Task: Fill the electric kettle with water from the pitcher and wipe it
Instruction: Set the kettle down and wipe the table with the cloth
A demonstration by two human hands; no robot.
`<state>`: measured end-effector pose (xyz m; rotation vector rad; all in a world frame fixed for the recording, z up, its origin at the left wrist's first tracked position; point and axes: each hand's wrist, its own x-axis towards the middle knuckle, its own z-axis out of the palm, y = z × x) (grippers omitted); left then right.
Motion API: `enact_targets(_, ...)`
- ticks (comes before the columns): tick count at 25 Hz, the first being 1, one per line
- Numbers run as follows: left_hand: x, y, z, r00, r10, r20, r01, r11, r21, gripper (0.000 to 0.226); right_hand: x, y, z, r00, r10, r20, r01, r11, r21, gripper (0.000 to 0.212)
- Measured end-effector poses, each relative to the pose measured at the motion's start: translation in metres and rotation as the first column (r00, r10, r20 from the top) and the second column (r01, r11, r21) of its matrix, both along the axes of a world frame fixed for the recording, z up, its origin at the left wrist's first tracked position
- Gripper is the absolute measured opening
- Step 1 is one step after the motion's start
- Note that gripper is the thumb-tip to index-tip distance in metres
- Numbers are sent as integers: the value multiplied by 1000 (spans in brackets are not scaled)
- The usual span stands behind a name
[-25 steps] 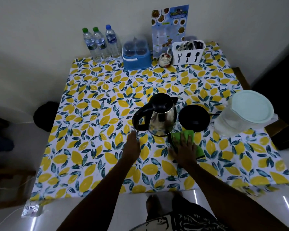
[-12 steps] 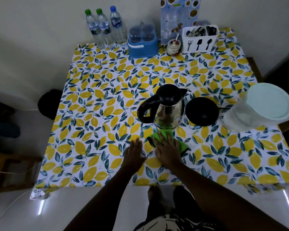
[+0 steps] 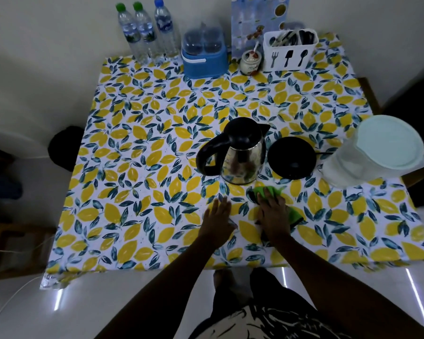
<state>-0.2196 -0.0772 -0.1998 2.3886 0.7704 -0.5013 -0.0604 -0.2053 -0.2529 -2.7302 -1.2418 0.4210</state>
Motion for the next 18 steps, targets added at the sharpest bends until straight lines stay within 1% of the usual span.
enact_targets(1, 8, -6, -2, 1000, -26, -5, 26, 999, -26, 76, 6, -11, -6, 996, 75, 43, -75, 997, -15, 53)
enact_targets(2, 15, -10, -3, 998, -56, -6, 56, 998, -26, 76, 15, -19, -11, 990, 114, 83, -113, 994, -10, 55)
enact_targets(3, 22, -13, -4, 996, -87, -7, 87, 996, -10, 75, 24, -22, -11, 990, 95, 105, -96, 995, 5, 51)
enact_targets(5, 38, -17, -4, 991, -137, -5, 137, 990, 24, 76, 45, -18, -8, 996, 9, 94, -9, 1000, 5, 43)
enact_targets(7, 58, -20, -5, 982, -188, -3, 188, 978, 86, 78, 60, -6, -1, 997, -13, 70, 17, 998, -57, 49)
enact_targets(8, 68, -22, -5, 979, -205, -9, 205, 973, 106, 80, 64, 1, 1, 996, -28, 88, 32, 998, -47, 52)
enact_targets(10, 83, -23, -6, 974, -220, -44, 224, 970, 96, 85, 60, 5, 5, 991, -69, 114, 69, 998, 11, 56)
enact_targets(11, 86, -24, -8, 972, -228, -61, 233, 967, 104, 86, 53, -1, 6, 993, -53, 110, 52, 999, 16, 57)
enact_targets(13, 87, -26, -13, 972, -222, -75, 230, 966, 116, 88, 45, -26, 1, 985, 64, 158, -69, 997, 31, 55)
enact_targets(15, 87, -27, -16, 978, -200, -66, 205, 974, 95, 90, 59, -48, 1, 973, 119, 200, -129, 991, 35, 54)
enact_targets(16, 87, -27, -16, 979, -192, -70, 198, 976, 89, 90, 70, -49, 5, 976, 89, 200, -96, 995, 25, 53)
enact_targets(18, 89, -28, -14, 978, -191, -86, 199, 974, 104, 91, 87, -40, 9, 983, -74, 169, 66, 997, 50, 52)
